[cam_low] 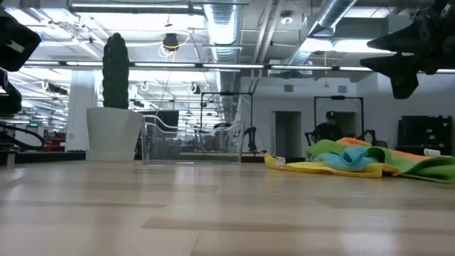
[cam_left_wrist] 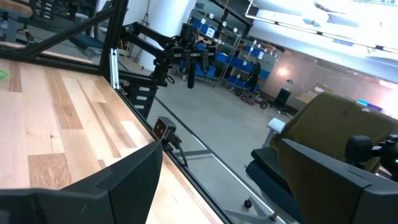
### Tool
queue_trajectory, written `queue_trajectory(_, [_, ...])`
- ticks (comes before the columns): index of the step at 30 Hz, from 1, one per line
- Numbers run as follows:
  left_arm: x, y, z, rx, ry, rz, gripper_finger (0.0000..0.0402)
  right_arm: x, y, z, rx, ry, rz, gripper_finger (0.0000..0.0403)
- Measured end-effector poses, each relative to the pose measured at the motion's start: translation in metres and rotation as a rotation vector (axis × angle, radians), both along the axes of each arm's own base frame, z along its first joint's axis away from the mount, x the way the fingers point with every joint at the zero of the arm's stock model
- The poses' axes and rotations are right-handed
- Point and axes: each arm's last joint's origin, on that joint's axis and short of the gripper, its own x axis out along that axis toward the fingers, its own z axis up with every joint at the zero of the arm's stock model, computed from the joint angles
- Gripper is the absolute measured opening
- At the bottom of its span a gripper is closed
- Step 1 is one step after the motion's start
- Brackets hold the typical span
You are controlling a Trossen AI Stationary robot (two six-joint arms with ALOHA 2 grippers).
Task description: Fold microfiber towels
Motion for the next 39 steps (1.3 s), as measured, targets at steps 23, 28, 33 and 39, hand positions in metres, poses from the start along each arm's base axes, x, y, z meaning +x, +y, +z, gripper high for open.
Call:
queue_trajectory(23, [0.001,0.002,0.002,-0.133,0.085,0.066,0.0313,0.000,0.000,0.000,0.000,0.000,0.000,0.0202])
queue_trajectory(28, [0.004,0.006,0.003,-0.311,0.175,0.231,0.0313,0.000,0.000,0.000,0.000,0.000,0.000,0.0202])
queue_trajectory(33, [0.005,0.009,0.003,-0.412,0.225,0.315,0.0313,0.000,0.000,0.000,0.000,0.000,0.000,0.0202])
queue_trajectory(39, [0.006,0.014,0.003,-0.543,0.253,0.469,0.0313,0.000,0.000,0.000,0.000,0.000,0.000,0.0202])
